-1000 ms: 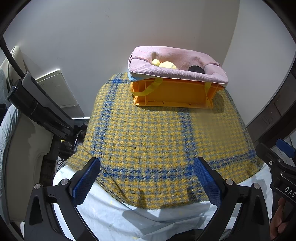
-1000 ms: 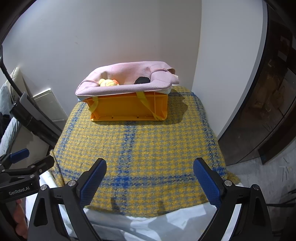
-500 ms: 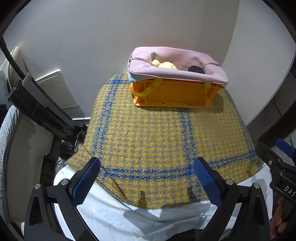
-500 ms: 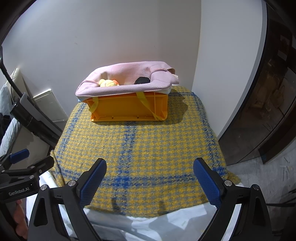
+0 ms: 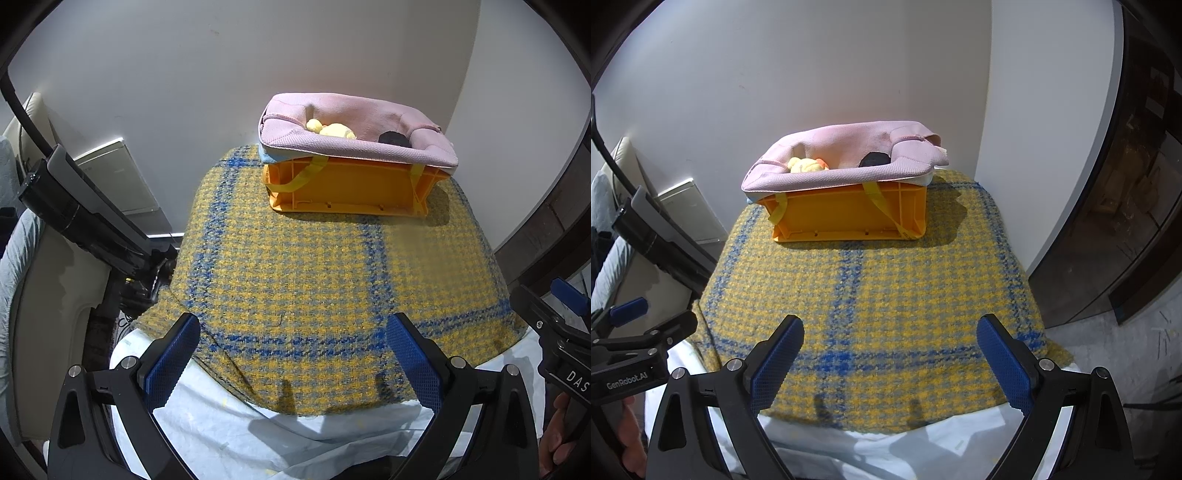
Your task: Organize objects
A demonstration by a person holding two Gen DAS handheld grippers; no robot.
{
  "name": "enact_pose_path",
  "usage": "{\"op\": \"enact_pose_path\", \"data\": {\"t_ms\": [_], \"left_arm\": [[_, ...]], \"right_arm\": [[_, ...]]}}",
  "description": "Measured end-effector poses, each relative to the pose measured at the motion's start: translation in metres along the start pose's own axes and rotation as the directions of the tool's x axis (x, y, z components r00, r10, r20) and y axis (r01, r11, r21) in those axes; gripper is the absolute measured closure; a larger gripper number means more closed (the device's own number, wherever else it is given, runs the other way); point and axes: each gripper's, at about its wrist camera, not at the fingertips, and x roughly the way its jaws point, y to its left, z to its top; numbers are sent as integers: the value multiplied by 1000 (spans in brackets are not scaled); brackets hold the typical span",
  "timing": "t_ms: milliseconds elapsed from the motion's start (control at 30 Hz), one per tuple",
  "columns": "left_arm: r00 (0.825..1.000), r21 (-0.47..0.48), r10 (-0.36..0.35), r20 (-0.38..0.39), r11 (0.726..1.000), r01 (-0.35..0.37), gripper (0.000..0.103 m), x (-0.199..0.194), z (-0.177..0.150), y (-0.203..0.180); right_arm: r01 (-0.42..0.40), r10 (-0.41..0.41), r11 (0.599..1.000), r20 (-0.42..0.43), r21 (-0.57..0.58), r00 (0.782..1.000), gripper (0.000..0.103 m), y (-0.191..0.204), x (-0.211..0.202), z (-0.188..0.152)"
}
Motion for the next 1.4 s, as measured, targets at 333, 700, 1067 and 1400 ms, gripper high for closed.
{"op": "enact_pose_path", "data": {"t_ms": [333,700,1067,1400], "left_arm": [[1000,-2,-5,-7,1000,5,0,0,1,-1],[1000,-3,-5,-17,1000,5,0,1,2,-3],[999,-7,5,-43,1000,-5,0,6,3,-3],[999,1,22,-44,1000,-22,0,6,3,-4]], "right_arm": [[-2,2,1000,0,1,1000,8,-1,0,1],[-5,5,1000,1,1,1000,8,-2,1,1],[-9,9,1000,0,3,1000,8,-2,2,3],[-10,10,1000,-2,4,1000,8,-3,2,3]]}}
